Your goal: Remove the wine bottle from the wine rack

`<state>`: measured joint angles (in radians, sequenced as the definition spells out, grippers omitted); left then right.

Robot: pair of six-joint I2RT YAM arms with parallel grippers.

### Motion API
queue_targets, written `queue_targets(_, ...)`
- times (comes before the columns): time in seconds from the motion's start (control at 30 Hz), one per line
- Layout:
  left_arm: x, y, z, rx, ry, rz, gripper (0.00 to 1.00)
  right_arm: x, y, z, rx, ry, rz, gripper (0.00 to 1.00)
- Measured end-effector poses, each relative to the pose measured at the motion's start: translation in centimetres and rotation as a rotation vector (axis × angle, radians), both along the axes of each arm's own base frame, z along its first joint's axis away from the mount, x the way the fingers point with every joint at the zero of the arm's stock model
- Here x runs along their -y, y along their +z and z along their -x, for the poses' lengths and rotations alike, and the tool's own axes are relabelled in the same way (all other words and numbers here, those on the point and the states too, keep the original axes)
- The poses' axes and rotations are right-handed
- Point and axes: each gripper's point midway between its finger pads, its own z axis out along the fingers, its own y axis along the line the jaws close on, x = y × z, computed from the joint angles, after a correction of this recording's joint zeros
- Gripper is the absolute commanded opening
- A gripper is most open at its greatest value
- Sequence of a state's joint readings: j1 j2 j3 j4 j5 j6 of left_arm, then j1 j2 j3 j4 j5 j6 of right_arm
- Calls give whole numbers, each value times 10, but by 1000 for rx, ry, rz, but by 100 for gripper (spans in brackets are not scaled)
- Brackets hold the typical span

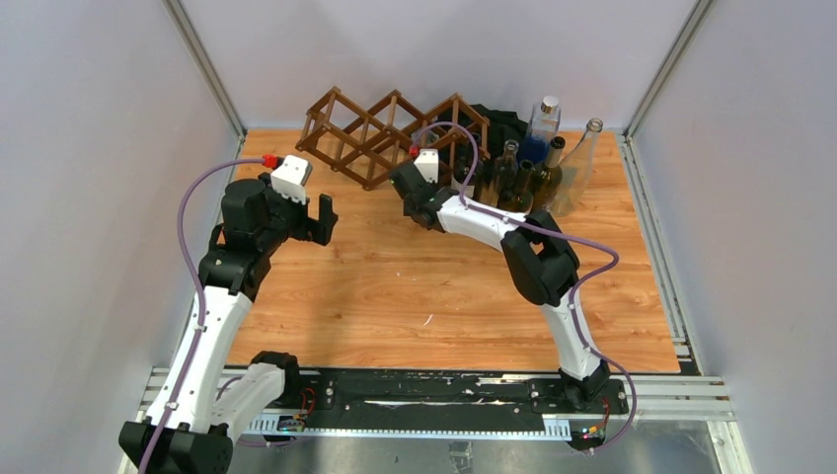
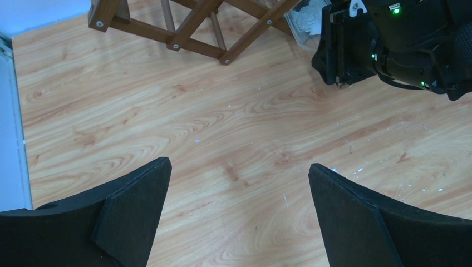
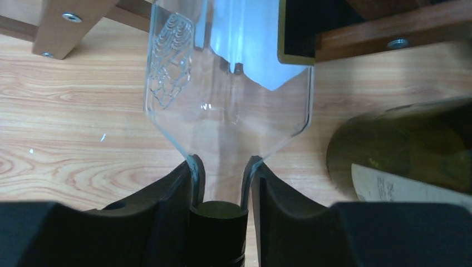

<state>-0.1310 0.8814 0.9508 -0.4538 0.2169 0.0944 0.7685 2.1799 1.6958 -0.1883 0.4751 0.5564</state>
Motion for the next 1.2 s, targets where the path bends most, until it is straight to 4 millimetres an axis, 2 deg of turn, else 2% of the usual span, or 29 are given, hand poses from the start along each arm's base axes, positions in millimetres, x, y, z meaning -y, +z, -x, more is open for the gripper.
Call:
queue_targets(0.23, 0, 0, 0, -2, 0, 0, 100, -2, 1, -9, 23, 11, -13, 9)
queue_targets(0.37, 0, 3, 0, 2, 0, 5, 100, -6, 1, -8, 19, 34, -21, 0)
queue_targets(0.53, 2, 3, 0, -2, -2, 16, 100, -11, 0, -6, 25, 58, -48, 0)
queue_targets(0.7, 2, 3, 1, -3, -1, 20, 100, -13, 1, 6, 22, 81, -61, 0)
queue_targets(1.2, 5, 2, 1, -6, -18, 27, 100, -5, 5, 74, -6, 135, -156, 0)
